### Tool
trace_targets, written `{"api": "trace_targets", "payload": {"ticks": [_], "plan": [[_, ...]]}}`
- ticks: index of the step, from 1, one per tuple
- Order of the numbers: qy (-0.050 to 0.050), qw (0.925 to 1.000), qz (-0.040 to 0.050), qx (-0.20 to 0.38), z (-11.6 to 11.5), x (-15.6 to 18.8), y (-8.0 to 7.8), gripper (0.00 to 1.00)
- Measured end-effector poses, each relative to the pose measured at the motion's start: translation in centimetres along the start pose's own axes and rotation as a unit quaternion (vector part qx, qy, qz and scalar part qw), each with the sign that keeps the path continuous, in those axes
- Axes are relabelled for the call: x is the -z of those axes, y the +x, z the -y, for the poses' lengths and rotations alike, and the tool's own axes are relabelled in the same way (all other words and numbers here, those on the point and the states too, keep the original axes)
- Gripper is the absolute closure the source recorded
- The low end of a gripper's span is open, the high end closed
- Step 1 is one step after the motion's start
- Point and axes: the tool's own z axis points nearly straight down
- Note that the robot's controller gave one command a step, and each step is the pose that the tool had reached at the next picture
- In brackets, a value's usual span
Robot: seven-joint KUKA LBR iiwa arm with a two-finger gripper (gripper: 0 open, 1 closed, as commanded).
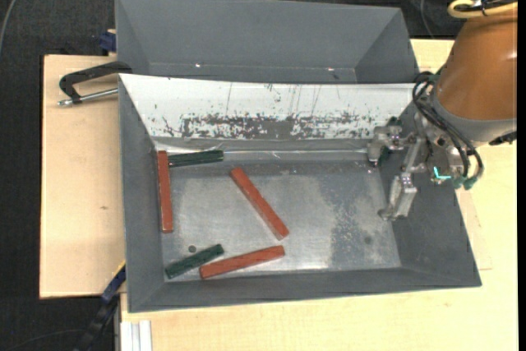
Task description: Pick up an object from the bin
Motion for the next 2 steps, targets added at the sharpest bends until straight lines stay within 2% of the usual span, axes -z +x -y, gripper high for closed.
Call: {"api": "trace_targets", "payload": {"ticks": [1, 2], "plan": [[-0.001, 1.0000, -0.0042, -0.005, -4.1, -12.6, -2.1, 0.00], [-0.002, 0.9999, -0.0038, -0.016, -10.4, -15.6, 0.2, 0.00]]}}
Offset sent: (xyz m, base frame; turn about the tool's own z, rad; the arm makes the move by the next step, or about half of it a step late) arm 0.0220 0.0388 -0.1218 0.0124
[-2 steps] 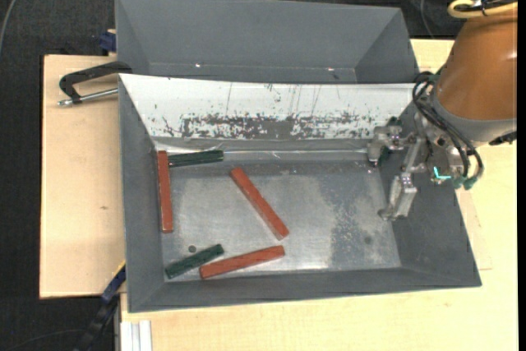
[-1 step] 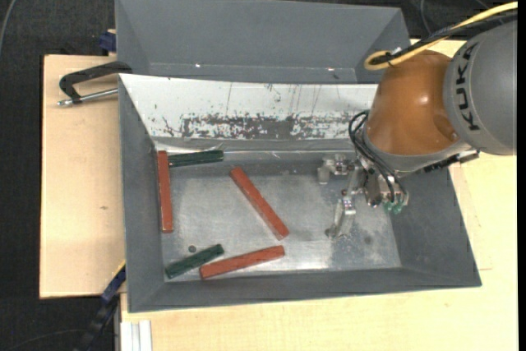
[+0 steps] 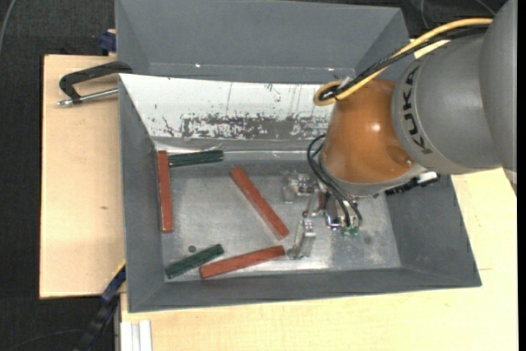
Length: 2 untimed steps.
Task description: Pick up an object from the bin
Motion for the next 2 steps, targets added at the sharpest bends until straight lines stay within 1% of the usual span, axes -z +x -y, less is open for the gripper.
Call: {"api": "trace_targets", "payload": {"ticks": [1, 2], "plan": [[0.001, 1.0000, 0.0046, 0.004, -6.0, 0.3, 0.1, 0.00], [0.003, 0.9996, 0.0072, 0.027, -0.2, -1.8, -9.0, 0.00]]}}
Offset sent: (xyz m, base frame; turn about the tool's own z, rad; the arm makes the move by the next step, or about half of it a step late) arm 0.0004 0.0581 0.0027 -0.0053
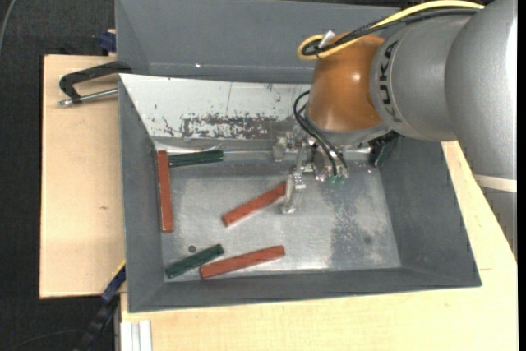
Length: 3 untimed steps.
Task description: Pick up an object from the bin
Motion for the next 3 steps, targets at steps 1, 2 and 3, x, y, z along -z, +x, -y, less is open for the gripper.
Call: {"api": "trace_targets", "payload": {"ticks": [1, 2, 3], "plan": [[-0.002, 0.9999, 0.0029, 0.013, -1.2, 8.8, 0.2, 0.00], [-0.003, 0.9860, -0.0049, 0.167, -3.1, -0.4, 0.8, 0.00], [-0.002, 0.9860, -0.0037, 0.167, -3.1, -0.3, 0.7, 1.00]]}}
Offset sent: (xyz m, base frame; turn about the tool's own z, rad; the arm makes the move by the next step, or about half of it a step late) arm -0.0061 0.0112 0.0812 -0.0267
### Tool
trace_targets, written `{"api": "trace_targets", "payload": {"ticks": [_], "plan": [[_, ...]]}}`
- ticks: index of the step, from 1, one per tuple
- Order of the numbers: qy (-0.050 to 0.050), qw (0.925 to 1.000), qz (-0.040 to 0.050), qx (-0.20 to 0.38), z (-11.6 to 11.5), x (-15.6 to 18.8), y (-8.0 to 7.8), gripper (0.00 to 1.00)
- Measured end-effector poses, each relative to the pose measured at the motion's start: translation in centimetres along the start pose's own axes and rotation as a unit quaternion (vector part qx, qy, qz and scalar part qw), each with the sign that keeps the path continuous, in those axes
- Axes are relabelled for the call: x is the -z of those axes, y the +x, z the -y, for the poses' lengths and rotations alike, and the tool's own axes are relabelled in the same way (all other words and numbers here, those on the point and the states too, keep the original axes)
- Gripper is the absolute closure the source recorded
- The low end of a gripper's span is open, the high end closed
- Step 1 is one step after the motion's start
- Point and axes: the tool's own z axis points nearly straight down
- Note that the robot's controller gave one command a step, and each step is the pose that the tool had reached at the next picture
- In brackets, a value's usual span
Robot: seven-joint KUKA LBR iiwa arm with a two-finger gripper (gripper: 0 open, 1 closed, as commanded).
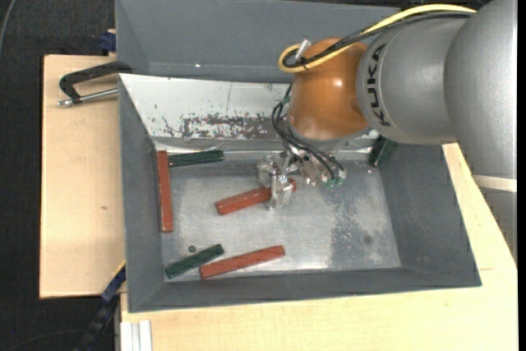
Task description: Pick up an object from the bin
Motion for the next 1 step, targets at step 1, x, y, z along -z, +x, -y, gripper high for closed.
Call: {"api": "trace_targets", "payload": {"ticks": [1], "plan": [[0.000, 0.9996, 0.0025, 0.028, -3.36, 14.01, 0.43, 1.00]]}}
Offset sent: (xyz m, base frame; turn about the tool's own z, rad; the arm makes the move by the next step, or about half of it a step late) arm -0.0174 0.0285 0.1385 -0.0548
